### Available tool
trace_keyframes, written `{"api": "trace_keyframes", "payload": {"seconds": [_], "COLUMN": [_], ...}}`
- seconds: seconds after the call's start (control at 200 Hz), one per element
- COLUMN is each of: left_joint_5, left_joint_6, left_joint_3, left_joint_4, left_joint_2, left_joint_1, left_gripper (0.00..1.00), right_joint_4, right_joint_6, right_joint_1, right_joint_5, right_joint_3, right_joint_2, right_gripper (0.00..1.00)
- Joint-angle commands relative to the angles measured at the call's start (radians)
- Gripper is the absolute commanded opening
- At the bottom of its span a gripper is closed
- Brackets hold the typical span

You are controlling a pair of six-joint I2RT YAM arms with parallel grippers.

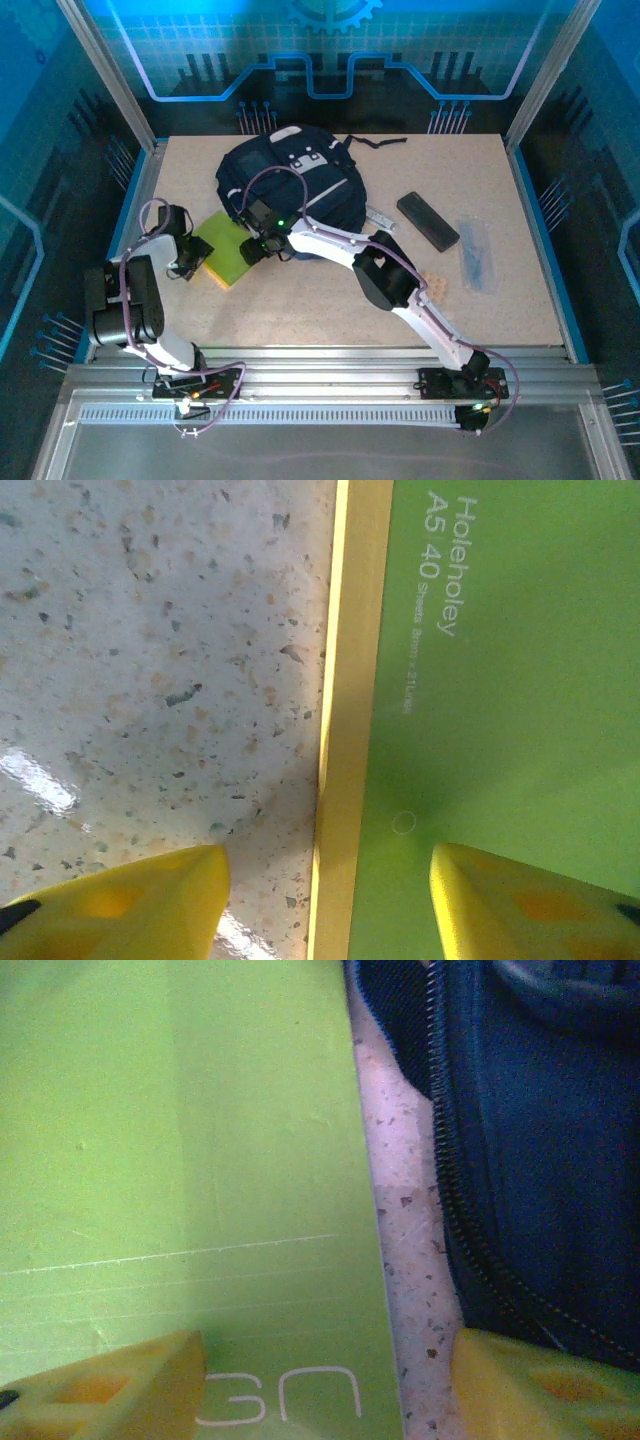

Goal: Pack books, pencil case, and school supplies into a backpack

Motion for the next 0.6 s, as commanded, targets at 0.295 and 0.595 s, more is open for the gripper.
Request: {"api": "trace_keyframes", "payload": {"seconds": [0.295,0.595], "left_joint_5": [0.055,0.052], "left_joint_6": [-0.034,-0.049], "left_joint_3": [-0.056,-0.074], "left_joint_4": [0.084,0.096], "left_joint_2": [0.022,0.010], "left_joint_1": [-0.019,-0.028], "left_gripper": [0.57,0.57], "right_joint_4": [0.206,0.369], "right_joint_6": [0.127,0.272], "right_joint_1": [-0.035,-0.066], "right_joint_5": [-0.456,-0.627], "right_joint_3": [-0.180,-0.229], "right_joint_2": [-0.091,-0.110], "right_gripper": [0.66,0.63]}}
